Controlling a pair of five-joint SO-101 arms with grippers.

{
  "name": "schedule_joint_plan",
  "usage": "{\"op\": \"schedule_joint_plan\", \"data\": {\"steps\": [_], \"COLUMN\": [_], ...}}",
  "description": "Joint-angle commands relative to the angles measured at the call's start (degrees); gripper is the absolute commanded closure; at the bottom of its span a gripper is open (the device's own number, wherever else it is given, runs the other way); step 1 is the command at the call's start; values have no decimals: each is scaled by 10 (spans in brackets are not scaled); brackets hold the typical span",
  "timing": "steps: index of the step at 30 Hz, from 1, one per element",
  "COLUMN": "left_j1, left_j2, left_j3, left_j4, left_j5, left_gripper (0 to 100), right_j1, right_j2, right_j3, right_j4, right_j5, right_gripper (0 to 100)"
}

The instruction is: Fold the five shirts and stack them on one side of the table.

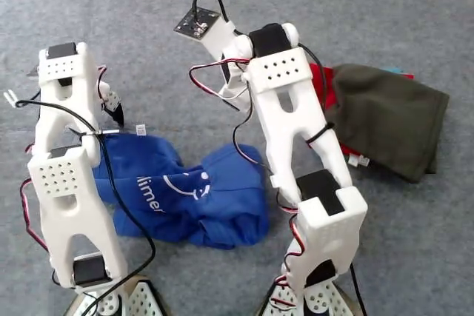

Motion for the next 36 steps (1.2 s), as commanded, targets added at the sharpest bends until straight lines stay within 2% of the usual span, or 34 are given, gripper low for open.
{"op": "schedule_joint_plan", "data": {"steps": [1,5,9,16,23,26,31,36], "left_j1": [-1,-7,-22,-26,-20,-2,8,7], "left_j2": [13,47,76,82,82,83,82,81], "left_j3": [-24,-38,-38,-43,-122,-132,-145,-267], "left_j4": [-4,-2,-4,-2,28,27,28,41], "left_j5": [4,6,21,19,-32,-59,-66,-105], "left_gripper": [762,769,845,874,919,973,971,971], "right_j1": [6,6,6,6,6,6,6,14], "right_j2": [-2,-2,-2,-2,-2,-2,-2,-2], "right_j3": [-19,-19,-19,-18,-17,-17,-17,-20], "right_j4": [-6,-6,-6,-6,-6,-6,-6,-6], "right_j5": [4,4,4,4,4,4,4,4], "right_gripper": [966,966,966,966,966,966,966,966]}}
